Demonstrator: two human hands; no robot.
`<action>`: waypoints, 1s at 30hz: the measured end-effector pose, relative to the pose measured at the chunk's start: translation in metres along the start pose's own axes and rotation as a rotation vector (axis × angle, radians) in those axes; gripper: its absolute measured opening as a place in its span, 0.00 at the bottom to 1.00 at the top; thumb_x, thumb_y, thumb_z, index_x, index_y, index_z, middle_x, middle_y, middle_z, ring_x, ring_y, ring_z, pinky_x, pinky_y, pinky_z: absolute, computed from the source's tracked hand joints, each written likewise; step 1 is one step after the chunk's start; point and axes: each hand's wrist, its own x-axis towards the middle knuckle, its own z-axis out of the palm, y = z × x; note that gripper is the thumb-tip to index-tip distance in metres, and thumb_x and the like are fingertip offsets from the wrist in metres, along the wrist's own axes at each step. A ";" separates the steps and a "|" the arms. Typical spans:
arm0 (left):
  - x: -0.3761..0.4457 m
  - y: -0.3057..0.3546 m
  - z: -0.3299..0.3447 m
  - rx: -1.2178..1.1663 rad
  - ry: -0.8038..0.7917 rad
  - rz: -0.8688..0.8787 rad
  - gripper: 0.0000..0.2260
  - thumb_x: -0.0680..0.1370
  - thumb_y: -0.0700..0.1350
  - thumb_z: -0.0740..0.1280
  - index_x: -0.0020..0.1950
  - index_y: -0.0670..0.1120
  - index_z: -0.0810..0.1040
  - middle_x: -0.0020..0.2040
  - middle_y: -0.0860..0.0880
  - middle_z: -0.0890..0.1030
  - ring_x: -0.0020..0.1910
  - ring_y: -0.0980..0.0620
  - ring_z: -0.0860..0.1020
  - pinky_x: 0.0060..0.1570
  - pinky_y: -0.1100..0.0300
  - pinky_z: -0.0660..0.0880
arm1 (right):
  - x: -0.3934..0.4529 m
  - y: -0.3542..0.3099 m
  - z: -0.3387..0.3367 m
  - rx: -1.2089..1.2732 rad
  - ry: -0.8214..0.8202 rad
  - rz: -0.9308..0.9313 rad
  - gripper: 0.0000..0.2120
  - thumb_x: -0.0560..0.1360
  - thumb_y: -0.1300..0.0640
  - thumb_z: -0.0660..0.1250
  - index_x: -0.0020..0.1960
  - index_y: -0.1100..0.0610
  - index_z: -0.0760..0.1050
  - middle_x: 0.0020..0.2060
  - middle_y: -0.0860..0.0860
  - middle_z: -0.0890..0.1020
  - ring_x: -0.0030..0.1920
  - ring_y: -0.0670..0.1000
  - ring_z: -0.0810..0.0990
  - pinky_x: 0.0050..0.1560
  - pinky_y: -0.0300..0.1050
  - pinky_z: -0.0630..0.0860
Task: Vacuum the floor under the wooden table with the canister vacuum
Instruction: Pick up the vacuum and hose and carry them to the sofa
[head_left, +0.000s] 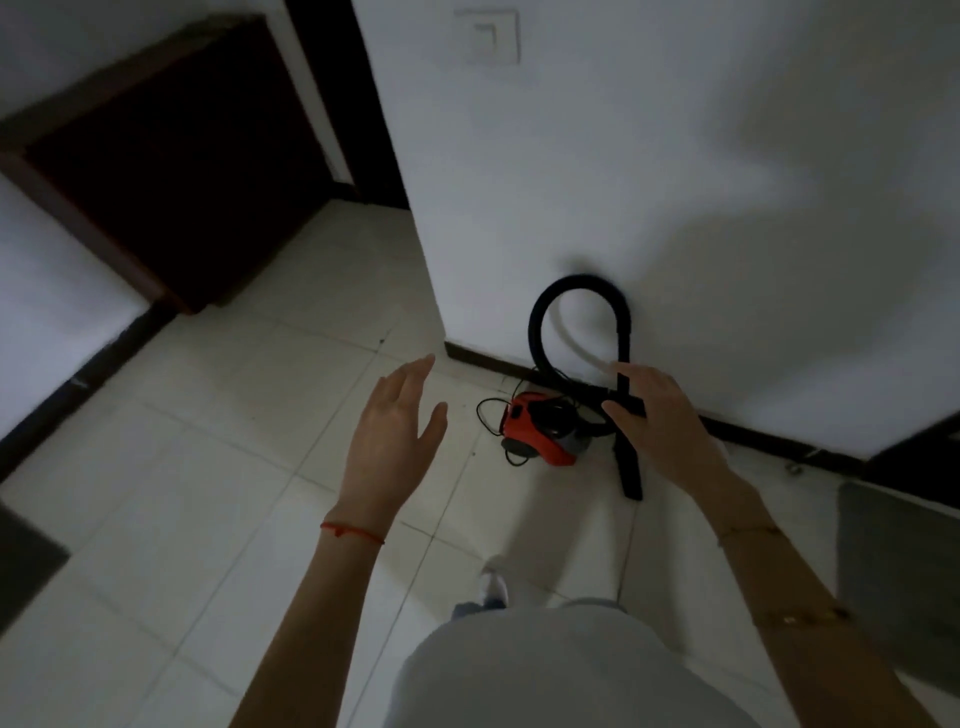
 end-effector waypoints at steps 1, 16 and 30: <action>0.014 -0.008 0.001 -0.007 -0.018 0.023 0.23 0.80 0.47 0.64 0.74 0.46 0.64 0.69 0.47 0.71 0.68 0.50 0.70 0.69 0.57 0.65 | 0.007 -0.004 0.005 -0.002 0.015 0.035 0.23 0.77 0.55 0.67 0.70 0.57 0.67 0.65 0.55 0.74 0.66 0.54 0.70 0.66 0.46 0.66; 0.146 -0.054 0.070 -0.085 -0.175 0.171 0.23 0.78 0.46 0.66 0.72 0.44 0.67 0.67 0.46 0.73 0.65 0.50 0.71 0.65 0.63 0.64 | 0.086 0.042 0.041 0.002 0.060 0.254 0.24 0.76 0.54 0.67 0.70 0.58 0.67 0.64 0.57 0.74 0.65 0.56 0.72 0.67 0.51 0.68; 0.246 -0.115 0.299 -0.051 -0.450 0.196 0.27 0.78 0.50 0.66 0.74 0.42 0.65 0.70 0.43 0.70 0.69 0.46 0.68 0.69 0.56 0.63 | 0.177 0.203 0.152 -0.023 -0.002 0.470 0.39 0.72 0.53 0.72 0.74 0.63 0.56 0.71 0.61 0.65 0.72 0.60 0.62 0.71 0.51 0.59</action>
